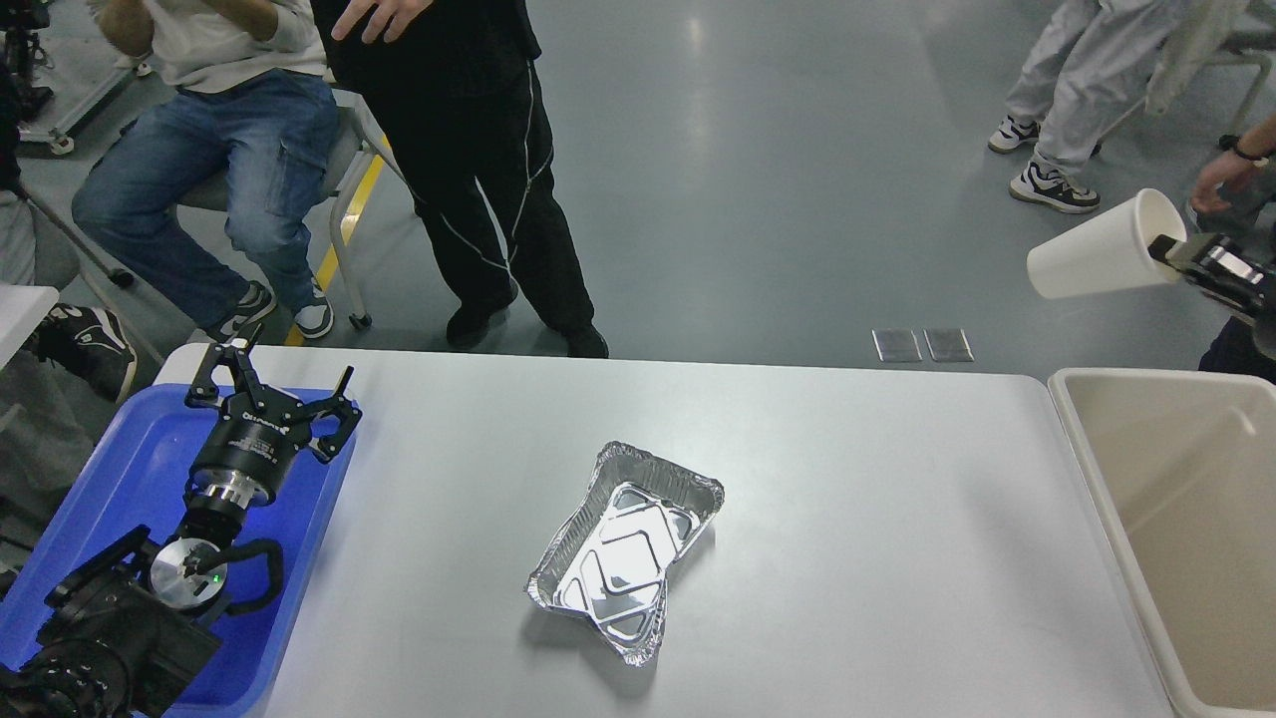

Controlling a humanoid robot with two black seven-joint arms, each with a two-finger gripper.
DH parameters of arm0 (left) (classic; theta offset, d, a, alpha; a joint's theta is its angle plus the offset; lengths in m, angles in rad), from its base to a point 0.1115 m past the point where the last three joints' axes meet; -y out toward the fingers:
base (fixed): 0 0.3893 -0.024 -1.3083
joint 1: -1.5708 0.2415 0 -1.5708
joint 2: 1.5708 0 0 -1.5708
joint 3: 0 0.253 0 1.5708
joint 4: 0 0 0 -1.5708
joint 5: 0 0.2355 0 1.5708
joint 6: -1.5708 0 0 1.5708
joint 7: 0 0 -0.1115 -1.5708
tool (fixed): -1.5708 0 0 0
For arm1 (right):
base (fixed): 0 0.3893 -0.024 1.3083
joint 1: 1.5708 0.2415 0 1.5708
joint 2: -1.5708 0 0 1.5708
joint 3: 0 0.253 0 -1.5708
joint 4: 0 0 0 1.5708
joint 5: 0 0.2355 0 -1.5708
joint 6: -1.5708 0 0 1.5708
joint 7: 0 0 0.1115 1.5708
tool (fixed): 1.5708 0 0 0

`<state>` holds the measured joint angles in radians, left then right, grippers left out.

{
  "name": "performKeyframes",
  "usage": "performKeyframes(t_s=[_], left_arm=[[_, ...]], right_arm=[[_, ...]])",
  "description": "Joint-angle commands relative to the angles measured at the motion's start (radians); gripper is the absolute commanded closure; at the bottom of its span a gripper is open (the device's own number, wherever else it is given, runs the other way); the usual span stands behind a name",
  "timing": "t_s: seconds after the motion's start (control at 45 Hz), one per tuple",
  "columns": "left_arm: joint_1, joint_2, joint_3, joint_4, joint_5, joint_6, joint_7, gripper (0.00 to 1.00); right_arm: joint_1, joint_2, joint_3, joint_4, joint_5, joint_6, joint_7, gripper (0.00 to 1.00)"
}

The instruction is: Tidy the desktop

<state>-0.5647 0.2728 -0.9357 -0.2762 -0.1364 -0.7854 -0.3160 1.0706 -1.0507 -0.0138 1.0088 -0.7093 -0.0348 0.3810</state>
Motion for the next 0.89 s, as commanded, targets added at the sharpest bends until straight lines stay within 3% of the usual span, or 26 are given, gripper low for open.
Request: performKeyframes(t_s=[0.0,0.467,0.867], left_arm=[[0.0,0.0,0.0,0.0,0.0,0.0,0.0,0.0],[0.0,0.0,0.0,0.0,0.0,0.0,0.0,0.0],[0.0,0.0,0.0,0.0,0.0,0.0,0.0,0.0]], right_arm=[[-0.126,0.023,0.055,-0.114,0.201,-0.005,0.002,1.0],[-0.313,0.184,0.072,-0.393,0.52,0.004,-0.007,1.0],[-0.409,0.342,0.072,-0.647,0.645,0.0,-0.017,1.0]])
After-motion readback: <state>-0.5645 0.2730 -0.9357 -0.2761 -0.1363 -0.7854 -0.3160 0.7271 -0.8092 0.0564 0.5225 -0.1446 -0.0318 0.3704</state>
